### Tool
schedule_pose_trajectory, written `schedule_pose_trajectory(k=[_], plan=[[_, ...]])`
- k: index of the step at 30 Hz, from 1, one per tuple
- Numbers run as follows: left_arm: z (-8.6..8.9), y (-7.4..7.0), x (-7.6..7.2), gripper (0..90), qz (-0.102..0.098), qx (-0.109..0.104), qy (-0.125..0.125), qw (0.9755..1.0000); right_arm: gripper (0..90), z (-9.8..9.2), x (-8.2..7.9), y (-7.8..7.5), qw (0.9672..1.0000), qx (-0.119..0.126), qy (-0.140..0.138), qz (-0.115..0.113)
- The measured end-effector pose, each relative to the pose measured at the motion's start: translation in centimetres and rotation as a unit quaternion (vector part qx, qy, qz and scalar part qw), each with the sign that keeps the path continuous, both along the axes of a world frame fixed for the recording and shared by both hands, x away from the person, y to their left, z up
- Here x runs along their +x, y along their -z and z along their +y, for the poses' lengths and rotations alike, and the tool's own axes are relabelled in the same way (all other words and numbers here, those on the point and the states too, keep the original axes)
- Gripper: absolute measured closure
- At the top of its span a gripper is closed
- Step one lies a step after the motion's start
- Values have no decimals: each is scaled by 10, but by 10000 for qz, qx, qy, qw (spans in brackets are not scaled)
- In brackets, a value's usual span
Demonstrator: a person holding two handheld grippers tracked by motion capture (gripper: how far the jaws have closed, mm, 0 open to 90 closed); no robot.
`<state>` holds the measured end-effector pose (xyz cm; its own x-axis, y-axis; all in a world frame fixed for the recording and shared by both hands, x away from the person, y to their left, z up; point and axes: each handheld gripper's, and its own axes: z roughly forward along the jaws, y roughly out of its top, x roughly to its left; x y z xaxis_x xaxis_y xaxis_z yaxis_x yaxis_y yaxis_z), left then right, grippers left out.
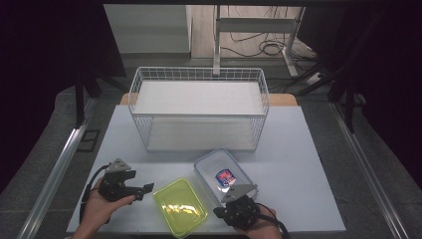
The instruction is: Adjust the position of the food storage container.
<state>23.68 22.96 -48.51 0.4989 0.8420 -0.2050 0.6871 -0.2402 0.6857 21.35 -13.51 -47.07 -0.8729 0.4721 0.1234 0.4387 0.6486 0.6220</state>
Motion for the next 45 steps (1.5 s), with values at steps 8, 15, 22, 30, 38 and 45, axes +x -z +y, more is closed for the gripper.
schedule_pose_trajectory(k=[8, 15, 22, 30, 38, 45], plan=[[0, -1, -1, 155, -14, -23, 3, 10000, 889, -2, -3, -2, 9997, -219, 27, -141], [1, -1, -1, 155, -17, -23, 27, 10000, 889, -20, -2, -4, 9994, -250, 216, -111], [0, -1, -1, 155, -18, -20, 49, 10000, 889, -49, -2, -5, 9985, -191, 512, -89], [0, 0, 0, 156, -2, -20, 70, 10000, 889, -70, 7, -7, 9968, -239, 764, -86], [-1, 0, 0, 156, -16, -33, 72, 10000, 889, -85, 16, -6, 9943, -218, 1031, -131], [-2, 0, 0, 155, 0, -22, 90, 10000, 890, -92, 22, -5, 9925, -256, 1183, -168]])
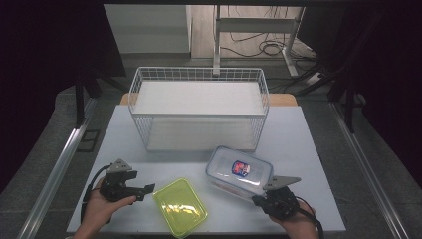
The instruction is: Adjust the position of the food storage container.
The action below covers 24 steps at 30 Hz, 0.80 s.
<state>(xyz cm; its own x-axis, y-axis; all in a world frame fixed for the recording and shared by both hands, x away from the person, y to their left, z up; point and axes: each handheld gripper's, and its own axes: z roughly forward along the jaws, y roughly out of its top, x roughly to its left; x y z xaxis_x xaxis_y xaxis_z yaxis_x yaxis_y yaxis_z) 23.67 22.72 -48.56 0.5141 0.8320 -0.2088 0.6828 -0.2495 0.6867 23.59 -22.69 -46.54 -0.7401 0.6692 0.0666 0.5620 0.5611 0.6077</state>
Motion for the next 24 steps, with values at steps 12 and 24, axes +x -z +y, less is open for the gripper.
schedule_pose_trajectory(k=[12, 24], plan=[[-1, 0, 1, 156, 4, -20, 7, 10000, 889, -20, 16, 1, 9989, 49, 454, -120], [-8, -4, 2, 155, -17, -38, 80, 10000, 889, -27, 30, 1, 9976, 129, 646, -206]])
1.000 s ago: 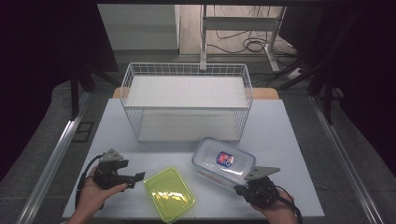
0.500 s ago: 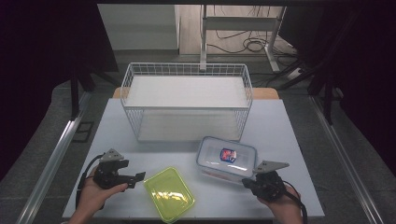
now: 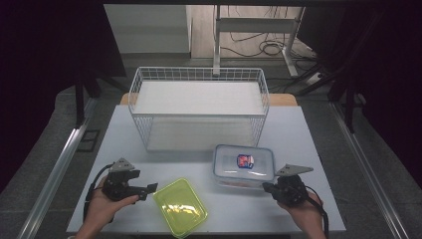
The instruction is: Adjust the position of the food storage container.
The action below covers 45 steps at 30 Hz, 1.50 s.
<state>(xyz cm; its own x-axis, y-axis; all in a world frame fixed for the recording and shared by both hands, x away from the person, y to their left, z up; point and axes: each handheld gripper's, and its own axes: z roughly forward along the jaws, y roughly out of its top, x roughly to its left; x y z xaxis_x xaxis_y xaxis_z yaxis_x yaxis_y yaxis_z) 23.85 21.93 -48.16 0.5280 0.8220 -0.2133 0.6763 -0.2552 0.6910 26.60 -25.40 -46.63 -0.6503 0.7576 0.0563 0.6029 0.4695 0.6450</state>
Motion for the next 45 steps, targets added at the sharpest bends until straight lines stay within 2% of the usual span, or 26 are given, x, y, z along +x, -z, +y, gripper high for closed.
schedule_pose_trajectory(k=[3, 4, 6, 7, 13, 15, 17, 18, 20, 22, 23, 24, 25, 27, 28, 33, 39, 45], plan=[[-4, -2, 0, 154, 8, -27, 39, 10000, 889, 0, -1, 0, 10000, -40, 24, -25], [-7, -5, 0, 151, 21, -101, 49, 9999, 888, 1, -1, -1, 10000, -27, 17, -68], [-9, -7, 1, 147, 39, -148, 64, 9999, 888, 1, -2, -3, 10000, 49, 22, -39], [-13, -12, 2, 145, 49, -240, 110, 9996, 887, 0, -3, -7, 9998, 164, -19, -80], [-27, -22, 7, 135, 52, -325, 232, 9992, 851, -1, -7, -16, 9994, 310, -40, -168], [-31, -24, 9, 134, 52, -347, 265, 9990, 758, -2, -6, -16, 9994, 312, -35, -160], [-36, -27, 11, 133, 67, -423, 326, 9986, 615, -4, -5, -16, 9992, 376, 38, -142], [-38, -29, 12, 130, 62, -435, 353, 9984, 516, -6, -4, -16, 9986, 481, 109, -174], [-44, -34, 14, 126, 20, -429, 374, 9984, 430, -8, -3, -17, 9980, 574, 164, -196], [-46, -35, 16, 124, 11, -425, 382, 9984, 397, -9, -3, -18, 9977, 609, 192, -211], [-48, -36, 17, 125, 9, -423, 400, 9983, 306, -9, -3, -19, 9972, 656, 236, -279], [-51, -37, 19, 125, -8, -396, 415, 9984, 306, -9, -3, -19, 9972, 656, 236, -279], [-56, -39, 20, 126, -103, -250, 386, 9989, 255, -9, -3, -20, 9963, 709, 266, -399], [-63, -41, 21, 125, -179, -91, 438, 9988, 243, -10, -3, -20, 9960, 741, 281, -423], [-66, -43, 21, 123, -169, -122, 493, 9986, 223, -10, -2, -20, 9951, 838, 268, -443], [-81, -51, 27, 119, -118, -268, 686, 9972, 204, -13, 0, -21, 9943, 937, 276, -434], [-81, -52, 30, 117, -79, -376, 660, 9971, 206, -17, 0, -20, 9938, 990, 378, -334], [-78, -49, 32, 117, -16, -435, 612, 9972, 228, -19, 0, -22, 9950, 868, 400, -298]])
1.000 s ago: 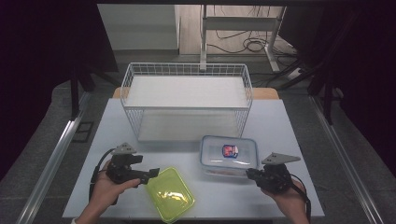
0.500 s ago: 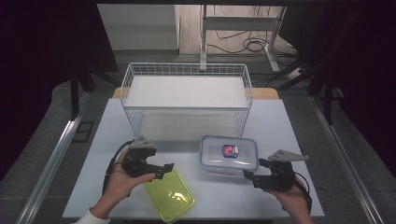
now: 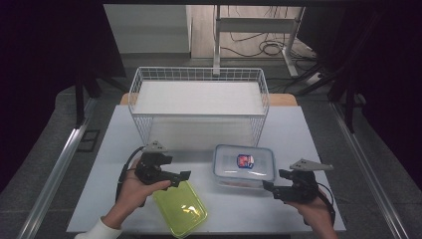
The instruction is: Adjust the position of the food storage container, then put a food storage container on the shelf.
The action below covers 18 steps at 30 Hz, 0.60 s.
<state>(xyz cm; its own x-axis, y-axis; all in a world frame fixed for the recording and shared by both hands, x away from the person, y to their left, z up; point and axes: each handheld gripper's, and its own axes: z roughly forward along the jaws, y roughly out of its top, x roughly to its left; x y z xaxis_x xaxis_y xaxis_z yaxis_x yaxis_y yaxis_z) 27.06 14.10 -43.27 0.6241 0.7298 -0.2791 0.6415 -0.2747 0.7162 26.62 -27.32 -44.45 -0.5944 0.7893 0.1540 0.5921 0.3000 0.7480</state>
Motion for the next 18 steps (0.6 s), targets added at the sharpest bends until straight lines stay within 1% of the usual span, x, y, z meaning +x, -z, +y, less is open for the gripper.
schedule_pose_trajectory(k=[6, 9, 14, 15, 16, 18], plan=[[-8, 1, 4, 117, 25, 48, 68, 10000, 221, 1, 3, -2, 10000, -48, 2, 38], [-15, 1, 9, 114, 55, 20, 110, 9999, 220, 3, 5, -5, 10000, -27, 9, 47], [-27, 0, 20, 108, 182, -69, 157, 9997, 219, 4, 8, -7, 10000, -23, -4, 59], [-32, -1, 25, 108, 224, -97, 134, 9996, 220, 4, 8, -7, 10000, -21, 3, 54], [-32, -1, 25, 107, 224, -97, 134, 9996, 220, 3, 9, -8, 10000, -11, 6, 36], [-37, -2, 30, 104, 273, -104, 143, 9995, 220, 3, 9, -8, 10000, 19, 29, 44]])
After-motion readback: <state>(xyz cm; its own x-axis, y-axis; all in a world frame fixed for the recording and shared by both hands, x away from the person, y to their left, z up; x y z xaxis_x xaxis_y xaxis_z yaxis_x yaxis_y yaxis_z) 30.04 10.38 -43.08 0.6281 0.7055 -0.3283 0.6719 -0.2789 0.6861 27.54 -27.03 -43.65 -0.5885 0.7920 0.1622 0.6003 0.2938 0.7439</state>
